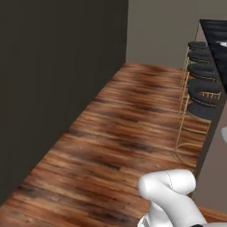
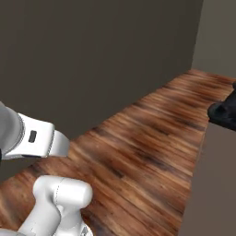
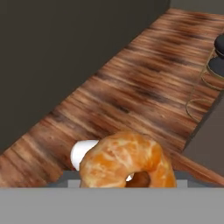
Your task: Pick up the tangerine and banana from the fridge and place one fruit on each plate on the dining counter.
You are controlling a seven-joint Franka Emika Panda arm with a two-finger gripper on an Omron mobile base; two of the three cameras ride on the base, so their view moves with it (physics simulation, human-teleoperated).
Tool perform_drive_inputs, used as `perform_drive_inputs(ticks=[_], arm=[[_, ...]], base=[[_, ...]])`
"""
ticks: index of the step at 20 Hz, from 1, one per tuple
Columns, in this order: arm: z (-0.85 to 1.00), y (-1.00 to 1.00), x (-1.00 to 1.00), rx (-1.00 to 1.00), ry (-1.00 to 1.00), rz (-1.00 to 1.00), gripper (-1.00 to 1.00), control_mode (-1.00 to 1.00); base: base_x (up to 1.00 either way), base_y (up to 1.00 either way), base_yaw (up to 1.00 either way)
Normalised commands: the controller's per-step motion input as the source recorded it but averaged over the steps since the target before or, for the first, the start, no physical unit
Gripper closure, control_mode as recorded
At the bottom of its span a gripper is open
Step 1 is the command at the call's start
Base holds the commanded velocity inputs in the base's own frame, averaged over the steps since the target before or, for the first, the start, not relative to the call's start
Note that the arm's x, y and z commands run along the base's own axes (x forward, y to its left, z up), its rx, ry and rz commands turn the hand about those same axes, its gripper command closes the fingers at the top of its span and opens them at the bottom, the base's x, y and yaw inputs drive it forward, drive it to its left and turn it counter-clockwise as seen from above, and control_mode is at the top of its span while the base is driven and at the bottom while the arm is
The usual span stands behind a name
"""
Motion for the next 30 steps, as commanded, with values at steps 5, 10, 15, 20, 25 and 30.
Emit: perform_drive_inputs(ticks=[5, 10, 15, 20, 25, 30], arm=[[0.00, 0.00, 0.00, 0.00, 0.00, 0.00, 1.00, 1.00], [0.00, 0.00, 0.00, 0.00, 0.00, 0.00, 1.00, 1.00], [0.00, 0.00, 0.00, 0.00, 0.00, 0.00, 1.00, 1.00], [0.00, 0.00, 0.00, 0.00, 0.00, 0.00, 1.00, 1.00], [0.00, 0.00, 0.00, 0.00, 0.00, 0.00, 1.00, 1.00], [0.00, 0.00, 0.00, 0.00, 0.00, 0.00, 1.00, 1.00]], base=[[1.00, 0.74, -0.43], [1.00, 0.74, -0.45], [1.00, 0.75, -0.44], [1.00, 0.74, -0.45], [1.00, 0.72, -0.46], [1.00, 0.70, -0.46]])
